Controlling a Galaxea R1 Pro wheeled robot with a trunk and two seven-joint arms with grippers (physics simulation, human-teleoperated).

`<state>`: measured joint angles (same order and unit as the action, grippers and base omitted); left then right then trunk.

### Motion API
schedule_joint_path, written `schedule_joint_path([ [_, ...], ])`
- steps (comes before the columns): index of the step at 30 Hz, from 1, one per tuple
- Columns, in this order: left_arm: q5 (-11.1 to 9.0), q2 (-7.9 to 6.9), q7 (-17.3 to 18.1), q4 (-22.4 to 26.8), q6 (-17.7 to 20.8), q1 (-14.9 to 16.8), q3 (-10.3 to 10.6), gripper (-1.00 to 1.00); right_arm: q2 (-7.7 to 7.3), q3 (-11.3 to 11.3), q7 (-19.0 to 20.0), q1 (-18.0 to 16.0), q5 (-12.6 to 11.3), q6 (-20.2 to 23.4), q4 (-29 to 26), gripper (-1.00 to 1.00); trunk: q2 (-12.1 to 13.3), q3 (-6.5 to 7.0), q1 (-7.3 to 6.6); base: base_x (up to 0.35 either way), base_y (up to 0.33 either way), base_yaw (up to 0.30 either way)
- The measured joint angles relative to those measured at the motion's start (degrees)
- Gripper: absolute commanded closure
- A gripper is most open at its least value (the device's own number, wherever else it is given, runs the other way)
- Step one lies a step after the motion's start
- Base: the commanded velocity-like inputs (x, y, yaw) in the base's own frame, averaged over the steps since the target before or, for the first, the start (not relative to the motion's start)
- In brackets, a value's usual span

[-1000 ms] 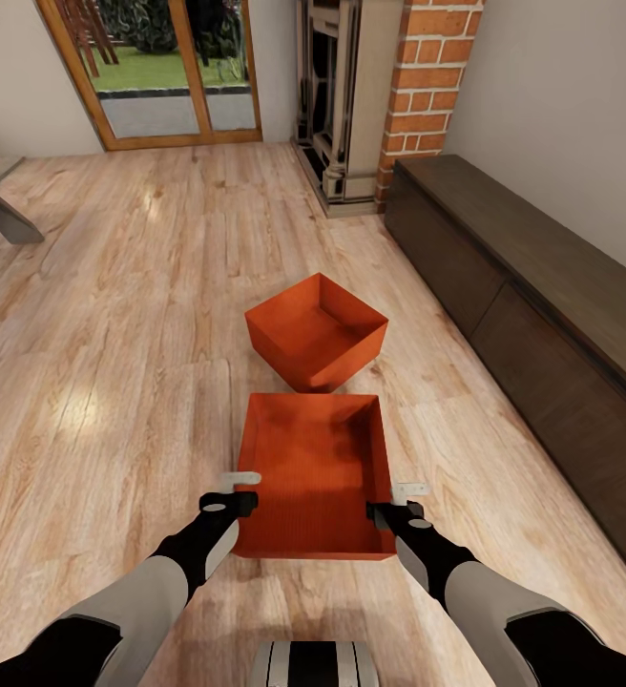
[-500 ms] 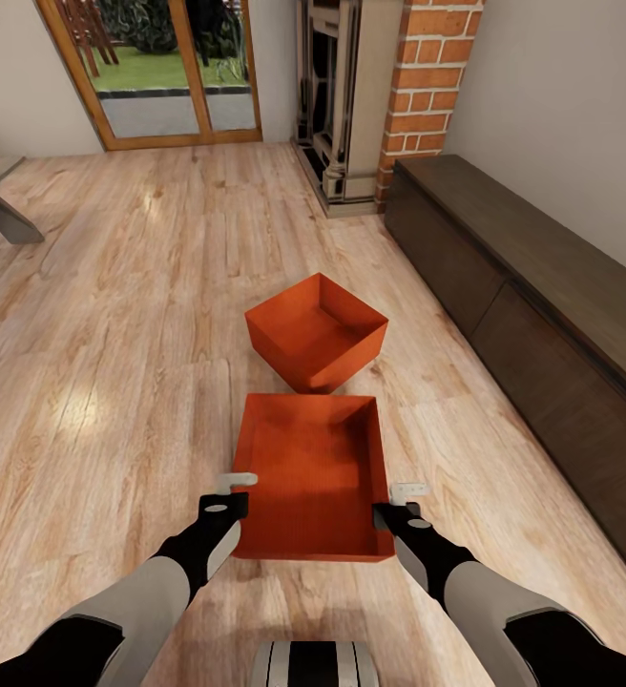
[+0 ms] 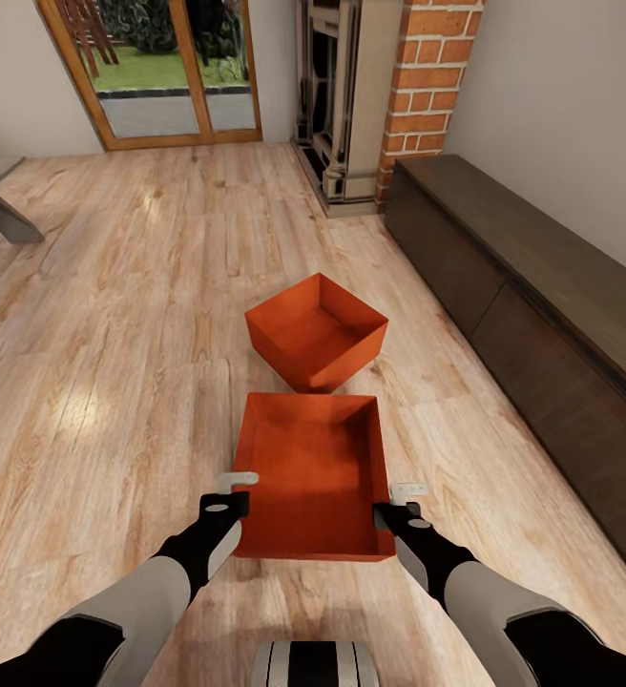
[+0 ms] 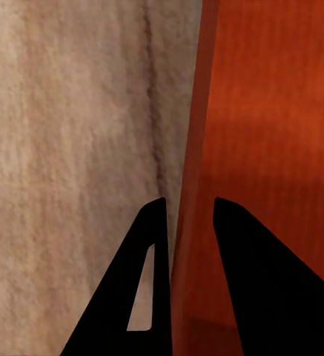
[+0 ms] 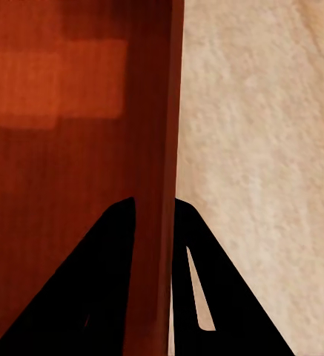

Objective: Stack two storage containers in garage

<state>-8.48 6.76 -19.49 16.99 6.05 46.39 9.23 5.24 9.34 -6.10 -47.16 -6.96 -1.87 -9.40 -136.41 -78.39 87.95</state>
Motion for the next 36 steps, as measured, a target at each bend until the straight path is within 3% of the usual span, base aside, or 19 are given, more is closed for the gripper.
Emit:
schedule_joint_path([
  [36,-0.1,-0.06,0.1,0.0,0.3,0.0,-0.1,1.00,0.08,0.0,-0.1,0.0,0.2,0.1,0.0,1.00,13.6,6.10,-7.47,0.000,0.000,0.000],
])
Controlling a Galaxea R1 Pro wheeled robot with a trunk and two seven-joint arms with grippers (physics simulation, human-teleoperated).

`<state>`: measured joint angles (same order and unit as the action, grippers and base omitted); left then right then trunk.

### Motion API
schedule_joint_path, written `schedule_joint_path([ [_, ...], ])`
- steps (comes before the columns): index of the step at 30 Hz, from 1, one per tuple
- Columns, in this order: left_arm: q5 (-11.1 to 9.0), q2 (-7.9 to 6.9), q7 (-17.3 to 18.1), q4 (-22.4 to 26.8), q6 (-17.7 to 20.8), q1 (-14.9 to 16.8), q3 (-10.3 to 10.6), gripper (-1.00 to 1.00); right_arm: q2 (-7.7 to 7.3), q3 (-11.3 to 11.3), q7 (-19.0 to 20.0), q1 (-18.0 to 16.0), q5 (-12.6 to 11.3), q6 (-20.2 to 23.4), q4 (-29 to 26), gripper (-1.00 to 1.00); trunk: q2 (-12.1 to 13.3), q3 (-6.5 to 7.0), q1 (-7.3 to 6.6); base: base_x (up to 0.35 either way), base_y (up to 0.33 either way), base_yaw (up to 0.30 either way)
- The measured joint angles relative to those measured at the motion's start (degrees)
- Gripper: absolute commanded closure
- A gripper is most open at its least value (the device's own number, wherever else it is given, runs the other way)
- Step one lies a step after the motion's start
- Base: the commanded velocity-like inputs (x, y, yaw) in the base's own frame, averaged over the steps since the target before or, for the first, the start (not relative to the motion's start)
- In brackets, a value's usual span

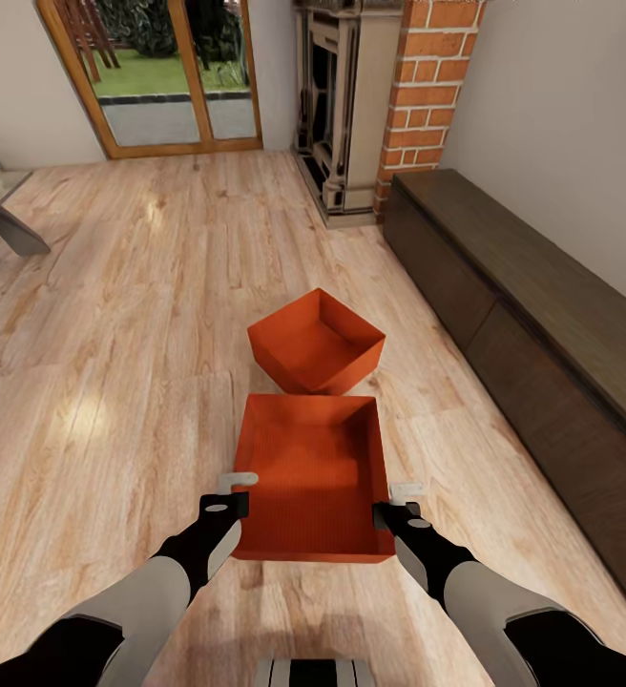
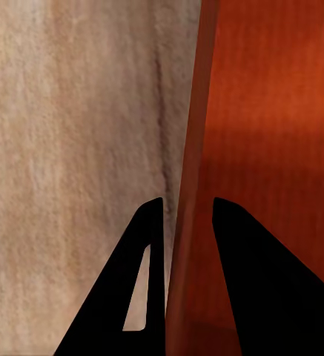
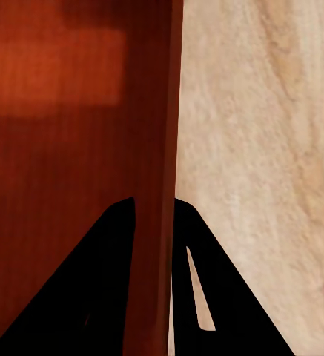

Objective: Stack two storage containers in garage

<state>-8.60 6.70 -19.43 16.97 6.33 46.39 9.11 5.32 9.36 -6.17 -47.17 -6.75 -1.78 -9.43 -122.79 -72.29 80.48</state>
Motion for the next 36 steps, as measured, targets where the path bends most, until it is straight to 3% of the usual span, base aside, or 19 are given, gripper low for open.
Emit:
schedule_joint_path([
  [36,-0.3,-0.14,-0.1,-0.1,0.1,0.0,0.0,1.00,0.27,-0.1,-0.4,0.0,0.4,0.4,-0.1,1.00,14.4,6.46,-7.91,0.000,0.000,0.000],
])
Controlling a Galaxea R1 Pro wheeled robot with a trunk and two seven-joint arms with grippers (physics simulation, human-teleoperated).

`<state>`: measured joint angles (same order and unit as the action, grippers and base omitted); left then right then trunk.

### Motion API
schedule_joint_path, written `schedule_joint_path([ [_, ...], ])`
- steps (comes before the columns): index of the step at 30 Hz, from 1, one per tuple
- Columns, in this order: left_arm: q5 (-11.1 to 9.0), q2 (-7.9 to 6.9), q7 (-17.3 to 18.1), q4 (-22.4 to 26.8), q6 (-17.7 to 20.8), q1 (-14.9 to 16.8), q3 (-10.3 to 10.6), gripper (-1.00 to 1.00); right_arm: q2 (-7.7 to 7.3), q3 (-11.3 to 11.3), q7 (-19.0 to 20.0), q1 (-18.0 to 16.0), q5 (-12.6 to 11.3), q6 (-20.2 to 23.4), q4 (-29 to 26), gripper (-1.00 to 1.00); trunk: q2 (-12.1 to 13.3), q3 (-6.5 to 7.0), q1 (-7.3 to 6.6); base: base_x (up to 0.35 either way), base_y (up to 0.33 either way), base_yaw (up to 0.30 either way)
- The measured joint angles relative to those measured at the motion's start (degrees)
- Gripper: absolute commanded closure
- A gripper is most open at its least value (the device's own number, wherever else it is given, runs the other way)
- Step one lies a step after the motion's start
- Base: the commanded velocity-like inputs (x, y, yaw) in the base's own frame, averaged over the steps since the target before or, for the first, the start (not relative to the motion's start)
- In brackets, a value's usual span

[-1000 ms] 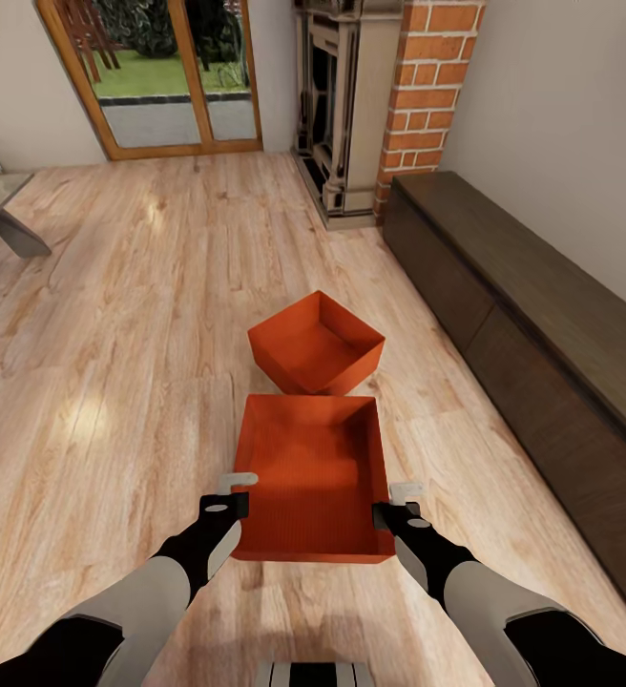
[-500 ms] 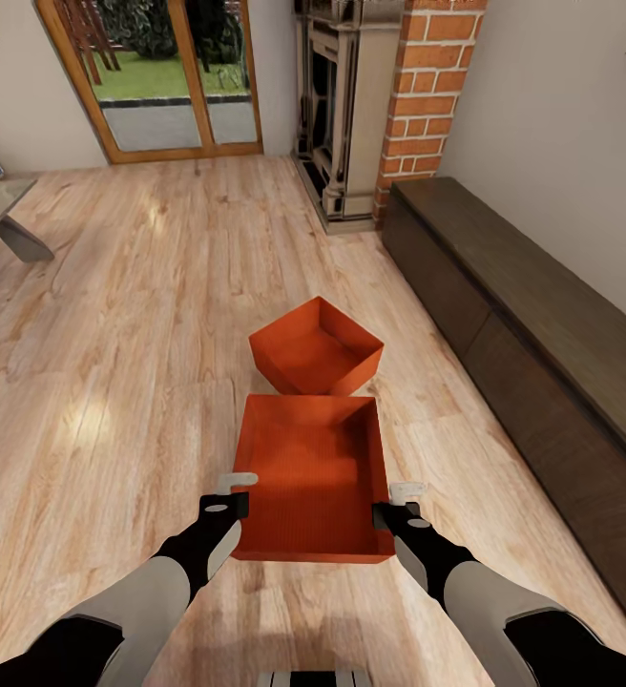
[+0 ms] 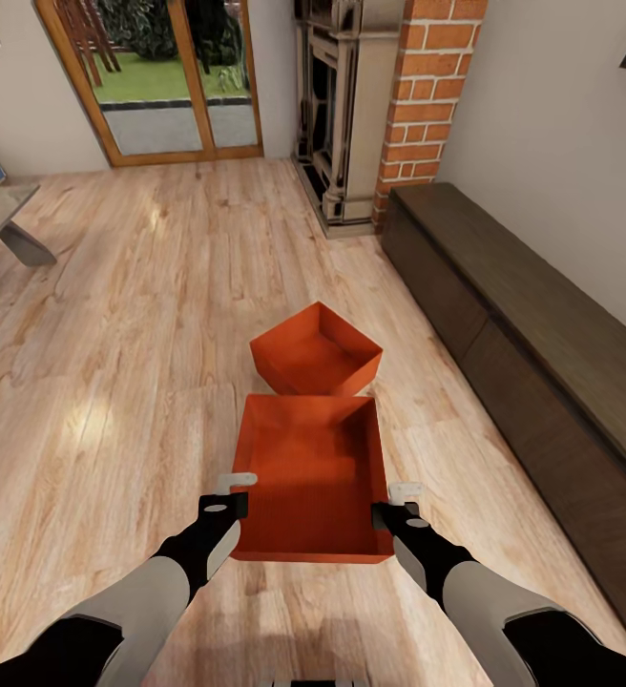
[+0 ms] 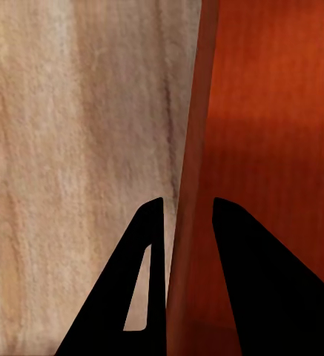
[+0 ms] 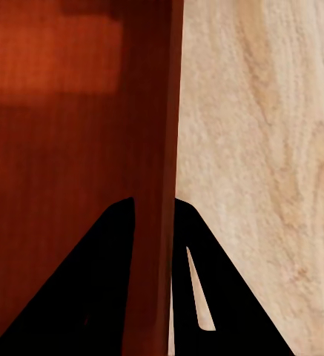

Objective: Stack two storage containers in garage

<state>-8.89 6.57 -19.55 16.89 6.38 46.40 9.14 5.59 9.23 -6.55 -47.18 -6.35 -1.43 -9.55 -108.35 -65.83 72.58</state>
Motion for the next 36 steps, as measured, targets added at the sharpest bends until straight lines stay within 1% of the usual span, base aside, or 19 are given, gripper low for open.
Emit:
schedule_joint_path([
  [13,0.5,0.02,0.0,0.1,0.0,0.0,-0.1,1.00,-0.02,-0.1,0.1,0.0,-0.2,-0.5,0.2,1.00,5.2,2.33,-2.86,0.000,0.000,0.000],
  [36,0.3,-0.05,0.0,0.1,0.0,0.0,0.1,1.00,0.03,-0.1,0.1,0.0,-0.3,-0.5,0.2,1.00,14.4,6.46,-7.91,0.000,0.000,0.000],
])
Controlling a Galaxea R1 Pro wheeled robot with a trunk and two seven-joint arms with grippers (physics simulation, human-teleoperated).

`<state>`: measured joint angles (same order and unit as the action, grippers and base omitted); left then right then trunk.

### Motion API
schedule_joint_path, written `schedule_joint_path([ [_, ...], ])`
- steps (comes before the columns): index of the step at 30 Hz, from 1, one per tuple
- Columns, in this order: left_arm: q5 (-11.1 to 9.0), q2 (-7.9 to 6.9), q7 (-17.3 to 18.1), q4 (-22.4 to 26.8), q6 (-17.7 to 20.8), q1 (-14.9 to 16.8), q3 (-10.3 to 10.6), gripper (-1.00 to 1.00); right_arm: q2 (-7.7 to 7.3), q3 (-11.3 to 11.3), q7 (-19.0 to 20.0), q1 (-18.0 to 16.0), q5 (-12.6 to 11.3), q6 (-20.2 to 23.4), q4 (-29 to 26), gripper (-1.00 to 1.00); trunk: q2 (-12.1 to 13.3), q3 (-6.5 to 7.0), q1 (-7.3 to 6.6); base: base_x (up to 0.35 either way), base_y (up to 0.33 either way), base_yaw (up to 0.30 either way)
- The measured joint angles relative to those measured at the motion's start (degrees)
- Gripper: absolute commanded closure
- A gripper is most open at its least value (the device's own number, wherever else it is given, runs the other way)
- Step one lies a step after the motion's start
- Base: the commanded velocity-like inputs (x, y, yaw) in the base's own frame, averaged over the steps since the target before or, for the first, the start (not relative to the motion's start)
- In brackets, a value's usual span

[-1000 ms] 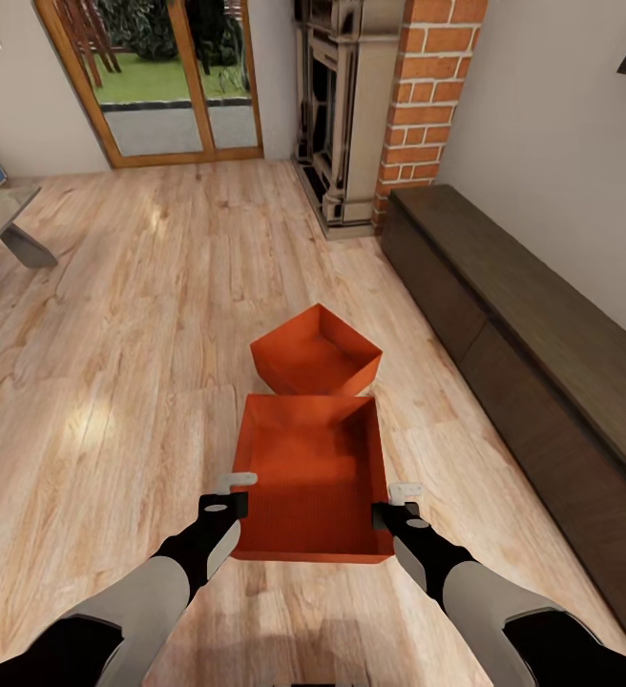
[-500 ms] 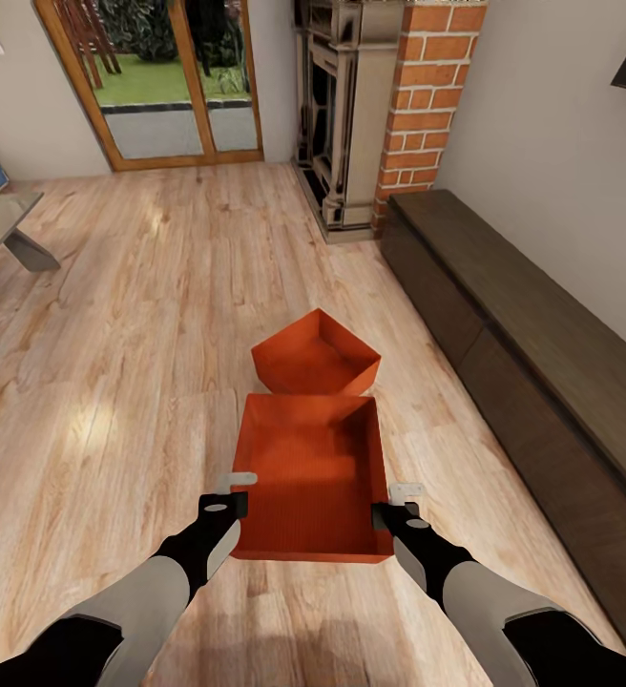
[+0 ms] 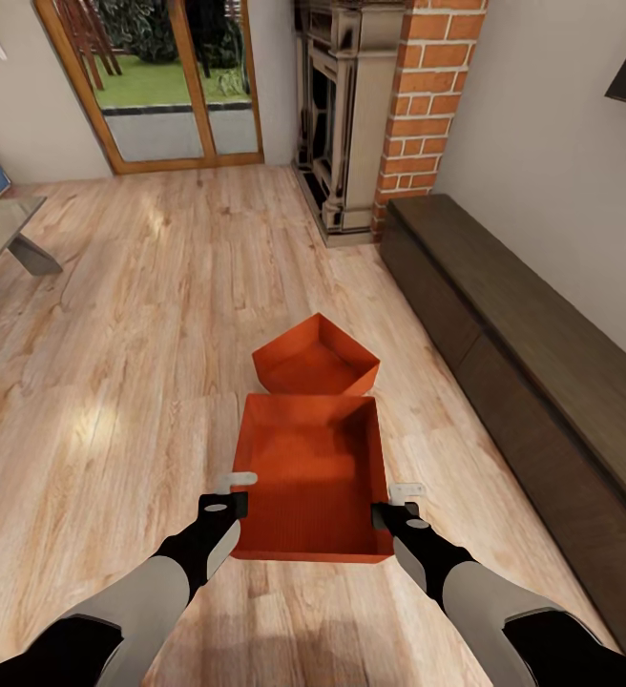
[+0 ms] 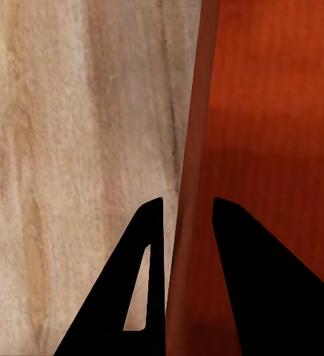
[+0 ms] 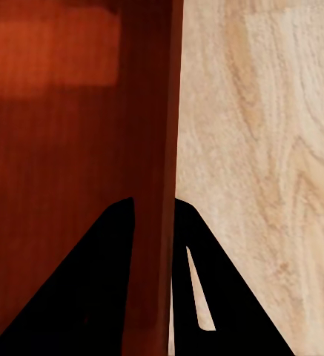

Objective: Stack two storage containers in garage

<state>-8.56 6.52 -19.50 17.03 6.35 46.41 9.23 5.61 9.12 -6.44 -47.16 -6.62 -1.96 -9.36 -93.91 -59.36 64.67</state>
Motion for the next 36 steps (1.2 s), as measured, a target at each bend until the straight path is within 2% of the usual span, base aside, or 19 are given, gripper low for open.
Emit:
schedule_joint_path([
  [36,0.0,-0.11,0.2,-0.1,0.0,0.0,-0.1,1.00,0.19,-0.1,-0.4,0.0,0.4,0.1,0.0,1.00,14.4,6.46,-7.91,0.000,0.000,0.000],
])
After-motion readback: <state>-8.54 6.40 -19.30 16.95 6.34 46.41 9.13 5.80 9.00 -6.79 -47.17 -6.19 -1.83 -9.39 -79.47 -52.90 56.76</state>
